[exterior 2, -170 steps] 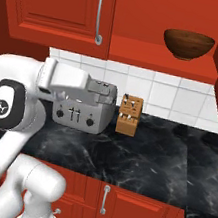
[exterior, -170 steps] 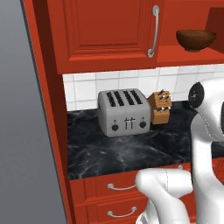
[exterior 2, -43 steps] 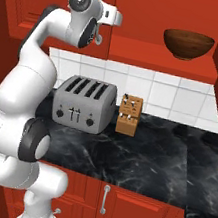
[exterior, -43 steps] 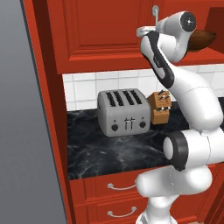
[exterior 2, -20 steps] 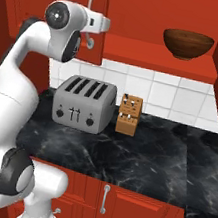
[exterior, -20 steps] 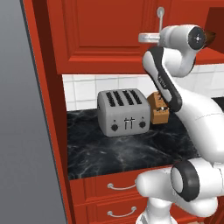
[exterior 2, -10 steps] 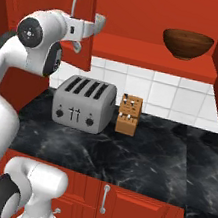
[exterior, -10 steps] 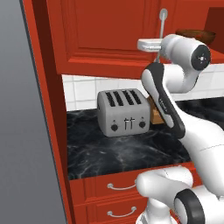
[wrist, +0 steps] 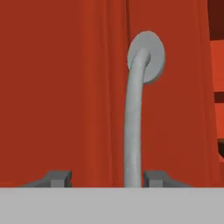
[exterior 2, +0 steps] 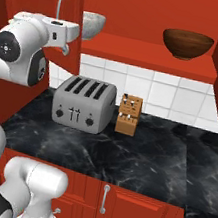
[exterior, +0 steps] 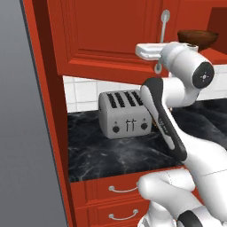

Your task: Move the bowls from the cabinet to the plates on the dining table.

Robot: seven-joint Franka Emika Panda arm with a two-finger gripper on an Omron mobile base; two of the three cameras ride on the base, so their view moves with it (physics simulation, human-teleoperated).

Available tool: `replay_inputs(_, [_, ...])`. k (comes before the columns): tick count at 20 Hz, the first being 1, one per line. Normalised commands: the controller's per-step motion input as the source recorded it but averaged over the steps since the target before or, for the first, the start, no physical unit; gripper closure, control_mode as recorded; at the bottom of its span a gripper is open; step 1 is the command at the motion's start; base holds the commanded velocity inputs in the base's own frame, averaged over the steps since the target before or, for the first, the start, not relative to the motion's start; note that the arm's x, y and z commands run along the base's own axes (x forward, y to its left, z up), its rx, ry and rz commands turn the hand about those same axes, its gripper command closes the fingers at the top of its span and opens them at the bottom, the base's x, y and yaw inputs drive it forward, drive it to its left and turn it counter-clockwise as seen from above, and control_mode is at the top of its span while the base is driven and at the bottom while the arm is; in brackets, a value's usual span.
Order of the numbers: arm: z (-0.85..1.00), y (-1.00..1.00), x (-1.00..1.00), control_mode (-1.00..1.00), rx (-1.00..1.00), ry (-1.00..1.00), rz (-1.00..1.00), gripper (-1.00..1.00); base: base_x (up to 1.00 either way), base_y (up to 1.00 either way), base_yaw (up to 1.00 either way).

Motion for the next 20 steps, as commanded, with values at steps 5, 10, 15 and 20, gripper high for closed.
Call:
replay_inputs(5, [0.74, -0.32, -0.92, -1.0, 0.15, -0.08, 0.04, -1.0, 0.0, 0.0, 0.0])
replay_inputs(10, [0.68, -0.54, -0.92, -1.0, 0.17, -0.04, 0.04, -1.0, 0.0, 0.0, 0.0])
replay_inputs(15, [0.14, -0.53, -0.53, -1.0, 0.08, 0.03, 0.02, -1.0, 0.0, 0.0, 0.0])
replay_inputs(20, [-0.05, -0.43, -0.04, -1.0, -0.01, 0.19, 0.01, -1.0, 0.0, 0.0, 0.0])
